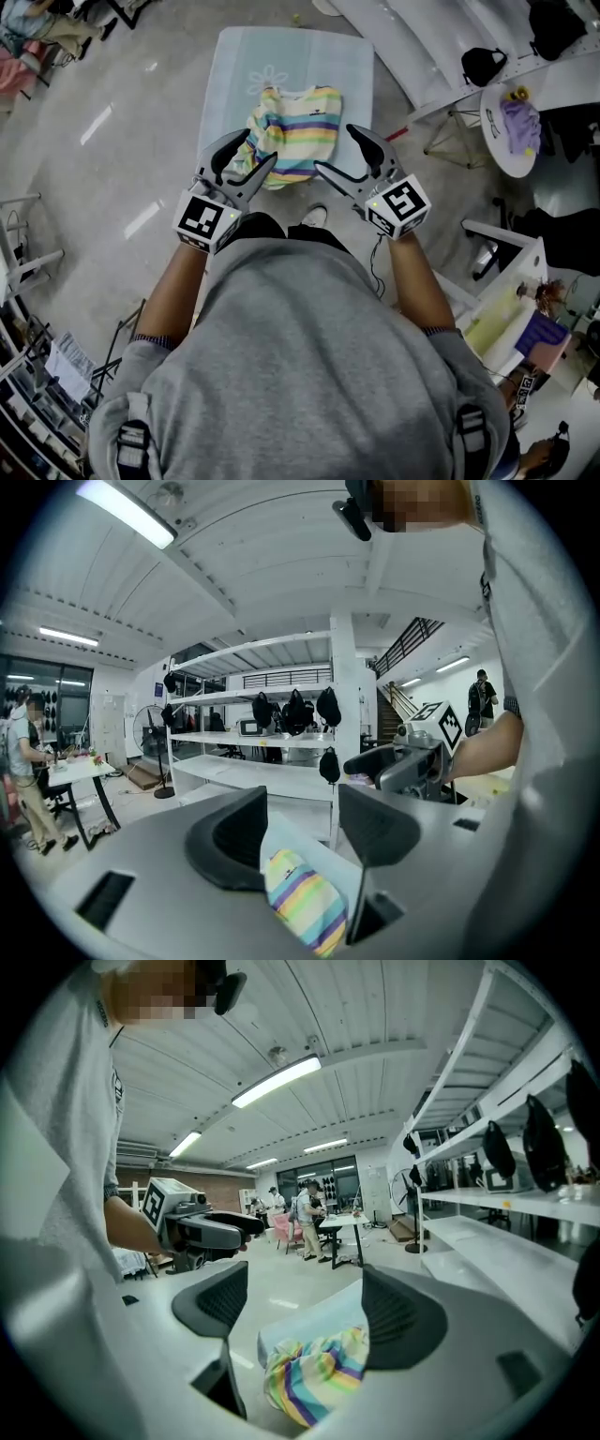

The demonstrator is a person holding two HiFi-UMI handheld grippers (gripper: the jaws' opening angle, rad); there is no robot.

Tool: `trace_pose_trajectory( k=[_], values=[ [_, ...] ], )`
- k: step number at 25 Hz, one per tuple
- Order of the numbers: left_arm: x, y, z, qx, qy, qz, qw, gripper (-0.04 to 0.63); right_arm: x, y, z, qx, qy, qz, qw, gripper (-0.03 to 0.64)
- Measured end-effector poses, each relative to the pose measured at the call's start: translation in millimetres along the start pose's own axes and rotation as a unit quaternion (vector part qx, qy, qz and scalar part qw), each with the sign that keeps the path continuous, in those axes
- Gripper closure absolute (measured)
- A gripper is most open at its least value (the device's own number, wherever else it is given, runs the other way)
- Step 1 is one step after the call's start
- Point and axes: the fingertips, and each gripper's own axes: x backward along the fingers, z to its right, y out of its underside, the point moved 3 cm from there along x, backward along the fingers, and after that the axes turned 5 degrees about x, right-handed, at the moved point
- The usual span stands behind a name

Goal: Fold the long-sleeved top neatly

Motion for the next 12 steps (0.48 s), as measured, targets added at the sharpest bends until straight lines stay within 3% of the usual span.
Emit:
trace_pose_trajectory(
  k=[5,12],
  values=[
    [-23.2,10.8,-15.4,0.009,0.002,-0.016,0.9998,0.334,-14.2,20.1,24.1,-0.003,-0.006,-0.022,1.0,0.232],
    [-65.0,38.3,-68.7,0.008,0.025,-0.036,0.999,0.348,-53.7,50.3,62.7,-0.014,0.005,-0.075,0.997,0.244]
  ],
)
